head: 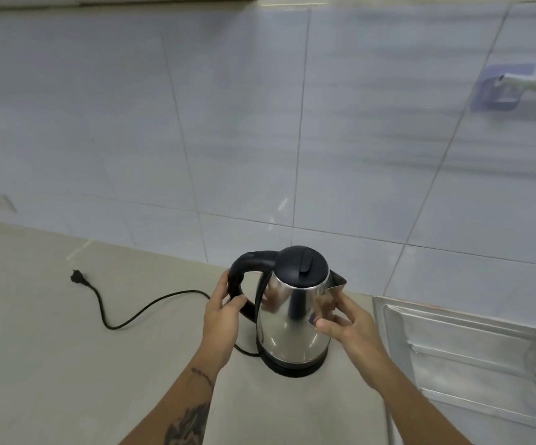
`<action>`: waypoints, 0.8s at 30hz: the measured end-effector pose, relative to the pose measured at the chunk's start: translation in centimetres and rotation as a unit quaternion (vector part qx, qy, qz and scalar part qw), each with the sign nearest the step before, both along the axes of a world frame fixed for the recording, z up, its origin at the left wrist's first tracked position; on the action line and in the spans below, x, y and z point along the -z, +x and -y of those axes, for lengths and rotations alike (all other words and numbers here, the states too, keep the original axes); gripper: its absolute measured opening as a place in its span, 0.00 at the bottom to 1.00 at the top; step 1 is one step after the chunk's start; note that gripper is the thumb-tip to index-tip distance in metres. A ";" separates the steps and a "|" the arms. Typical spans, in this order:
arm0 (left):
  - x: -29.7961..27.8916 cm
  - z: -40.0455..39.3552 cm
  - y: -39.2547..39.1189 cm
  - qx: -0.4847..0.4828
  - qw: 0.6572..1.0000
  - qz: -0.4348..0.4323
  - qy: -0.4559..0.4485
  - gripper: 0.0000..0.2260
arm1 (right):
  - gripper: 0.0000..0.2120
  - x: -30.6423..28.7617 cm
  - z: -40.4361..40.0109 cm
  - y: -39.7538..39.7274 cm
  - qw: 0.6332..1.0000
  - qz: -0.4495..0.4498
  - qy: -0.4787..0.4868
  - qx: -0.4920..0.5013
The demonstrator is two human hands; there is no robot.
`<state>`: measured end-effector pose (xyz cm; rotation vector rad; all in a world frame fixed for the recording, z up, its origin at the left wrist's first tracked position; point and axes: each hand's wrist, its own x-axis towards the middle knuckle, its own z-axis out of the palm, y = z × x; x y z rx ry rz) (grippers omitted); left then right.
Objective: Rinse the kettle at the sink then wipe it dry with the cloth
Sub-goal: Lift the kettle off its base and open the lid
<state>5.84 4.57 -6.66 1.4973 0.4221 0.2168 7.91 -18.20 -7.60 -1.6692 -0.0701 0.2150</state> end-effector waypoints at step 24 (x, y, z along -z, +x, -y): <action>-0.4 4.1 -16.3 -0.046 0.997 -0.035 0.046 0.26 | 0.21 -0.7 3.5 -15.7 0.998 -0.012 0.059 -0.009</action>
